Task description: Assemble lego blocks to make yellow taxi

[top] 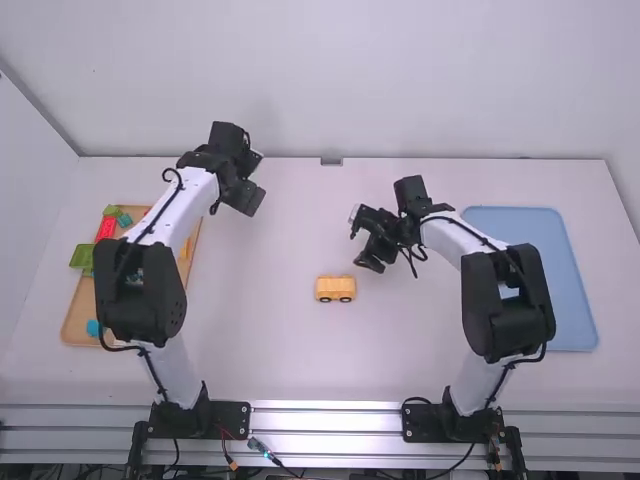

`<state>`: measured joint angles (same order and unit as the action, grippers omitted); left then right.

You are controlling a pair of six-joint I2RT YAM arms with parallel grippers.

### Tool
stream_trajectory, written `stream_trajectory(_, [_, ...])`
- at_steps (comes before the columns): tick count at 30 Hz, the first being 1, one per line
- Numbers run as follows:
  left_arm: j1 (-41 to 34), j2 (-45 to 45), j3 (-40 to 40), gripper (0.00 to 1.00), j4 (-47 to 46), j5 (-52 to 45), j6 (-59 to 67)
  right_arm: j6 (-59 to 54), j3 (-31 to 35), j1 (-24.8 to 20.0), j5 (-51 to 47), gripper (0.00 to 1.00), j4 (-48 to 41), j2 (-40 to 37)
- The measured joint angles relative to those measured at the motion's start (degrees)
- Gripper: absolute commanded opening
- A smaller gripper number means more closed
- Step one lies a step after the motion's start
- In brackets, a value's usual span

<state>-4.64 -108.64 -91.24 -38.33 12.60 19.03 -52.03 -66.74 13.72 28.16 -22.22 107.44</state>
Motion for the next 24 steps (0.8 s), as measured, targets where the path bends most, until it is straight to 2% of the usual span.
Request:
stream_trajectory(4, [1.11, 0.02, 0.0, 0.99, -1.77, 7.56, -5.64, 0.22, 0.0, -0.37, -2.84, 0.99, -0.02, 0.0])
stream_trajectory(7, [3.63, 0.0, 0.0, 1.0, -4.74, 7.89, -9.07, 0.26, 0.0, -1.33, -4.17, 0.99, 0.0, 0.0])
stream_trajectory(10, [8.22, 0.0, 0.0, 0.83, -7.21, 3.78, -10.6, 0.22, 0.0, -2.67, -4.72, 0.99, 0.0, 0.0])
stream_trajectory(11, [11.8, 0.0, 0.0, 0.77, -8.09, 0.33, -11.21, 0.17, 0.0, -3.61, -4.72, 0.99, 0.02, 0.0])
stream_trajectory(12, [13.55, 0.0, 0.0, 0.75, -8.48, -1.44, -11.34, 0.24, 0.0, -3.98, -4.63, 0.99, 0.0, 0.0])
stream_trajectory(17, [23.58, 0.02, 0.0, 0.73, -12.2, -11.39, -11.54, 0.26, 0.0, -6.69, -2.95, 0.99, 0.52, 0.0])
stream_trajectory(24, [23.26, 0.02, 2.05, 0.66, -9.86, -15.69, -10.36, 0.31, 0.0, -8.09, 0.13, 0.99, 1.86, 0.0])
